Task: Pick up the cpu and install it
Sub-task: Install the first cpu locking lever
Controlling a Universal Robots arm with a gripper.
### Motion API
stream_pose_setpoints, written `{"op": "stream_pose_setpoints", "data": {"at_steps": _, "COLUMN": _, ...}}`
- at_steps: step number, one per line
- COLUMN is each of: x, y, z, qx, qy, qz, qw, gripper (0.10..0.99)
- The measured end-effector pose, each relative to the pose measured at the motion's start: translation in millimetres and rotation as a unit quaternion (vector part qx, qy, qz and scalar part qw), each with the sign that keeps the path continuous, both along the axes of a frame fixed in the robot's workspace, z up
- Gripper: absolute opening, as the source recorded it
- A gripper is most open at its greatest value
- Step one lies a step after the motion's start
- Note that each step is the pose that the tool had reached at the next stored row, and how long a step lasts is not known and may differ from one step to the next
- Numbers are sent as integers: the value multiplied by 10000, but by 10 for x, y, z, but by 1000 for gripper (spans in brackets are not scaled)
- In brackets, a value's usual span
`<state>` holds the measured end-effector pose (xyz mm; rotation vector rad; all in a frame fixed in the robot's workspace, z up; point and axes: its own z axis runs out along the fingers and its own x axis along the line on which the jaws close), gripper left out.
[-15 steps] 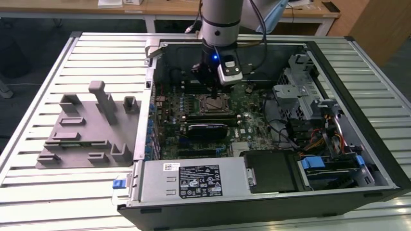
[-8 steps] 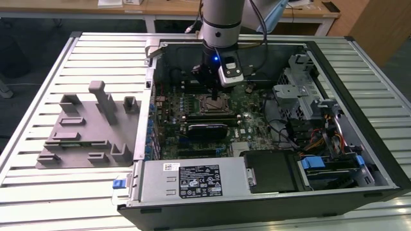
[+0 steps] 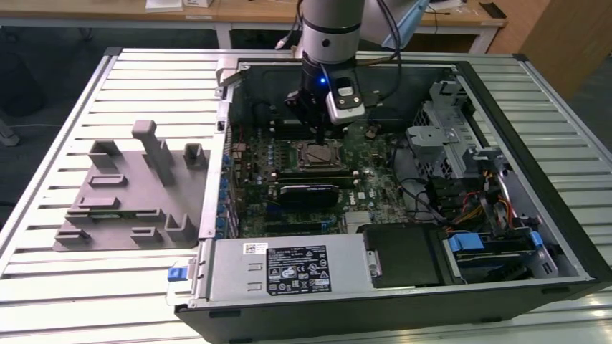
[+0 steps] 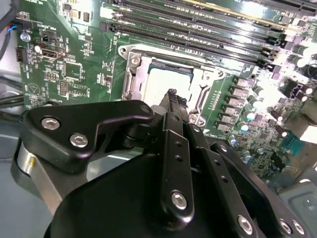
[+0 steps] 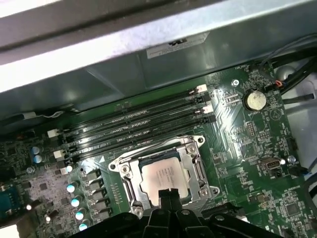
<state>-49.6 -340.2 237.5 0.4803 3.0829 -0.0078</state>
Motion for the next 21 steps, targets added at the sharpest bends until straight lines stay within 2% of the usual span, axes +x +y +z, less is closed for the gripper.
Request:
{"op": "stream_pose_setpoints", "data": {"at_steps": 3, "x": 1, "y": -19, "z": 4, "qx": 3, "qy": 0, "qz": 0, "qw": 10000, "gripper": 106}}
{"op": "stream_pose_setpoints", "data": {"at_steps": 11, "x": 11, "y": -127, "z": 4, "qx": 3, "qy": 0, "qz": 1, "qw": 10000, "gripper": 106}}
{"op": "stream_pose_setpoints", "data": {"at_steps": 14, "x": 20, "y": -143, "z": 4, "qx": 7, "qy": 0, "qz": 15, "qw": 10000, "gripper": 106}}
{"op": "stream_pose_setpoints", "data": {"at_steps": 21, "x": 31, "y": -145, "z": 3, "qx": 101, "qy": -1, "qz": 190, "qw": 9998, "gripper": 106}}
